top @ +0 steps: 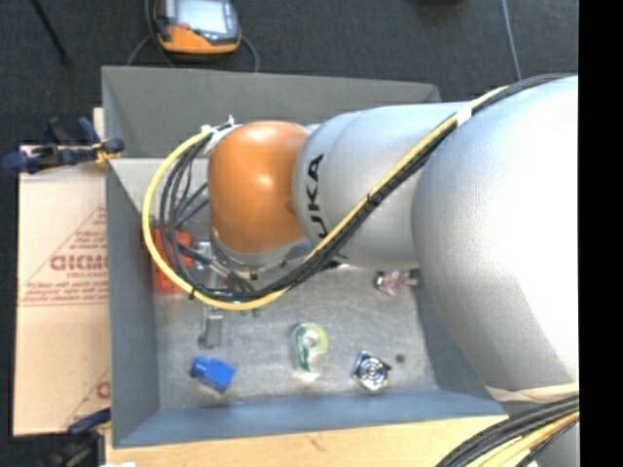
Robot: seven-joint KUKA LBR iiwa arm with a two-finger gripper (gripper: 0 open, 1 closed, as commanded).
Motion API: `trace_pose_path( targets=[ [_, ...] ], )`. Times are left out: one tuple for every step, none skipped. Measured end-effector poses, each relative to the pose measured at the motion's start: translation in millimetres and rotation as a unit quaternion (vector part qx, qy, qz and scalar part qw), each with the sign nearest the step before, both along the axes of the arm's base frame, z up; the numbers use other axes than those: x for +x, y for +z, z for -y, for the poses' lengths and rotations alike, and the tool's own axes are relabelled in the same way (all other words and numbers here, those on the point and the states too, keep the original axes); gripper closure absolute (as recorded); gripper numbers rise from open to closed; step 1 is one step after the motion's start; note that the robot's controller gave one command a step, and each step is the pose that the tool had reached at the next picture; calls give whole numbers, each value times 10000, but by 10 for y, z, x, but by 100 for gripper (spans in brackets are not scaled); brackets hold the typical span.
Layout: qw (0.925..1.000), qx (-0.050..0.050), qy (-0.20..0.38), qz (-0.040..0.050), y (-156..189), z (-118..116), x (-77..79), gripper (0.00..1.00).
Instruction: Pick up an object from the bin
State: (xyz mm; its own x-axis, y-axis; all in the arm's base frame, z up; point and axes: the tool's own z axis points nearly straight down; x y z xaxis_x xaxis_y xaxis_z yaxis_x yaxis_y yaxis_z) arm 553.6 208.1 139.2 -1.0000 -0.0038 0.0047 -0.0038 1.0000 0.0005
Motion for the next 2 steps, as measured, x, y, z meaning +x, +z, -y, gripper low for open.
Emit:
trace_pose_path(
  targets=[
    [9960, 1, -890, 21, 57, 137, -597, 0],
    [9943, -6, -1069, 14, -89, 231, -826, 0]
  ],
)
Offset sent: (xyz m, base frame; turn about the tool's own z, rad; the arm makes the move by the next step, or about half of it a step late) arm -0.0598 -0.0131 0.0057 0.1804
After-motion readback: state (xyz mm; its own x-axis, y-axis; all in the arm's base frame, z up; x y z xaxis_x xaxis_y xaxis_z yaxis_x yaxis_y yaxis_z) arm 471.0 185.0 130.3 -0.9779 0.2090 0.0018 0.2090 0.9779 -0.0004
